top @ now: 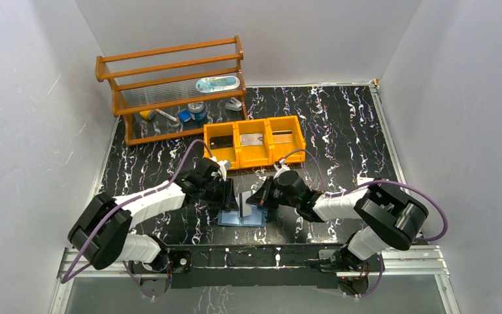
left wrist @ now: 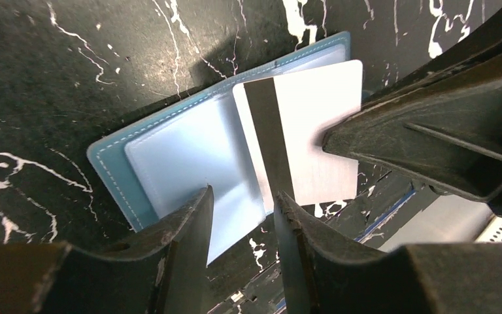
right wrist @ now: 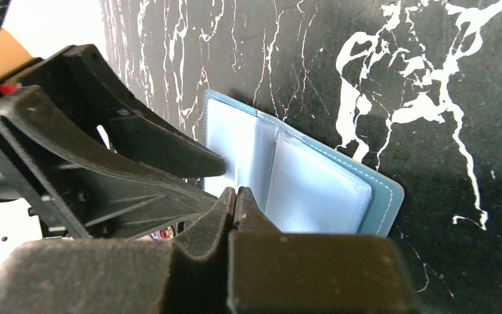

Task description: Take the credit cards out of the card holder

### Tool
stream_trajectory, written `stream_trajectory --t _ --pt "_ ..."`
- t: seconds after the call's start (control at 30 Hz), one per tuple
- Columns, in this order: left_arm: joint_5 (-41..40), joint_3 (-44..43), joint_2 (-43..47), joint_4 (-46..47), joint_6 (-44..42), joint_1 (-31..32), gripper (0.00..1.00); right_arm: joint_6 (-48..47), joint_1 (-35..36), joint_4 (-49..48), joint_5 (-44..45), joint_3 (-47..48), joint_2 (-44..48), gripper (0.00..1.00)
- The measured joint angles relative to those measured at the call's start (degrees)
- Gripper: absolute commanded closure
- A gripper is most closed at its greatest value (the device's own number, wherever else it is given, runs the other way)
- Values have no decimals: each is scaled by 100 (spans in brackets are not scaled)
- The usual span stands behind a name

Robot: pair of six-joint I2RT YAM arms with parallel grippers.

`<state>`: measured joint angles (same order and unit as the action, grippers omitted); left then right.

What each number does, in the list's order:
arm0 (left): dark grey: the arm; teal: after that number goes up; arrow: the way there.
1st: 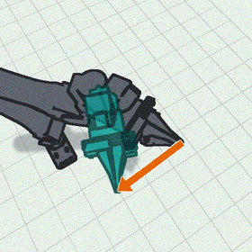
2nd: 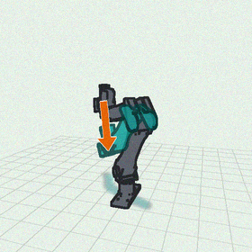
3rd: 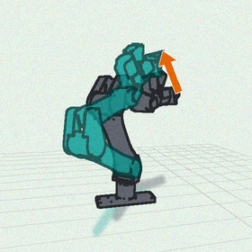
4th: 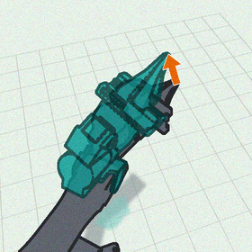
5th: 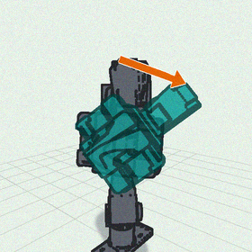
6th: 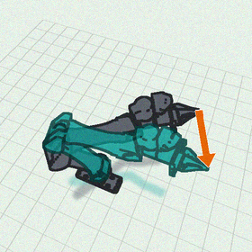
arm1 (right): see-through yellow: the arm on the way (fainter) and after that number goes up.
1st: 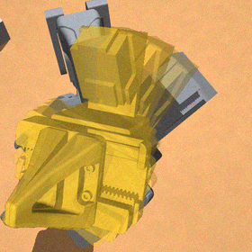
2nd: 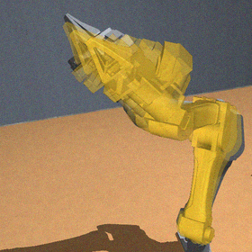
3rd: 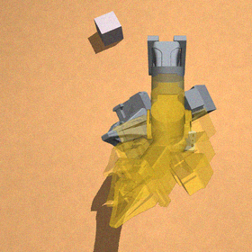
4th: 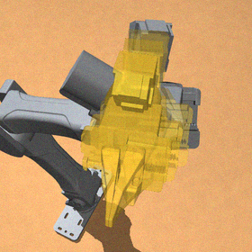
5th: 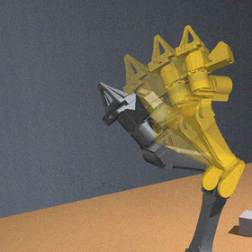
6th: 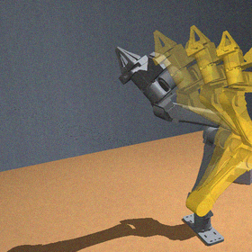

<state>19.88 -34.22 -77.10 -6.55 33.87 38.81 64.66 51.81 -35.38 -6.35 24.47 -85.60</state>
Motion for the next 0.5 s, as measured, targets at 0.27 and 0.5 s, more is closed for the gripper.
stream_trajectory --t 0.27,0.5 --pt "-304 -13 389 -142 -39 0 53 -389 0 234 17 2 105 100" --pt "-754 -240 461 -568 -181 0 33 -568 0 256 22 2 243 100"
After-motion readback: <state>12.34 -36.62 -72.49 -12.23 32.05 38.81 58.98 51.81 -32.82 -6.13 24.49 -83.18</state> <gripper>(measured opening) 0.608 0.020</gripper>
